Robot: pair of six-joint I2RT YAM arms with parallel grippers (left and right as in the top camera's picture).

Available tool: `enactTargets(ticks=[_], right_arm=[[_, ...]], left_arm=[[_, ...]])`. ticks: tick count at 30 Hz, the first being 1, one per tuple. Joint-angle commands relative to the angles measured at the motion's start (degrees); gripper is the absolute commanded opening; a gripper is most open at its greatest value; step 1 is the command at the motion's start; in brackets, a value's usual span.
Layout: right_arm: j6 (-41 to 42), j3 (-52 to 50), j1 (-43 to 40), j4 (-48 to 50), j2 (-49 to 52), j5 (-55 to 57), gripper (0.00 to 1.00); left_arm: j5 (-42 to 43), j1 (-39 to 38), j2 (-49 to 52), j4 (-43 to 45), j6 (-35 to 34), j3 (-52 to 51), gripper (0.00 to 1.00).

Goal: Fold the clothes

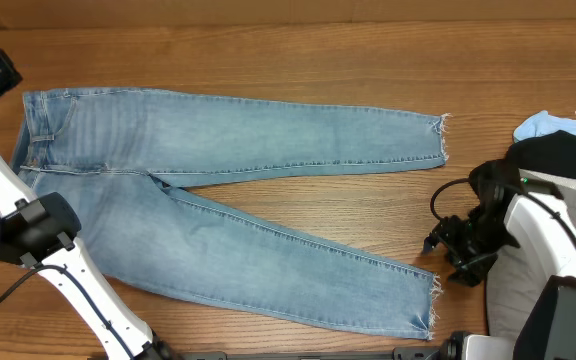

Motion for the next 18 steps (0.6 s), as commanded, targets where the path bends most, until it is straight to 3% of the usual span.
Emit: enactTargets(ticks=[1, 7, 8, 9, 10, 18], right_arm=[[3.96, -4.24, -0.04, 2.49, 0.15, 0.79, 0.68], [4.61, -10.08, -0.04, 12.22, 0.15, -0.68, 0.65], [4.22, -10.40, -0.04, 14.21, 0.15, -2.51, 0.43], [3.34, -10.38, -0.04, 15.74, 0.15, -4.61, 0.12], [2.54, -10.05, -0.04, 17.05, 0.15, -6.88, 0.04], [-0.42, 8.24, -6.10, 16.74, 0.15, -6.62, 0.04]], left_arm=[[3.89, -1.79, -1.99, -1.62, 1.38, 3.89, 0.18], [4.35, -5.38, -4.61, -1.90, 2.43, 3.89, 0.20], [4.17, -6.03, -4.79, -1.90, 2.58, 3.89, 0.20], [4.17, -6.56, -4.90, -1.92, 2.86, 3.89, 0.21], [4.15, -7.04, -4.94, -1.95, 2.89, 3.89, 0.21], [3.76, -7.61, -5.18, -2.75, 3.02, 3.89, 0.23]])
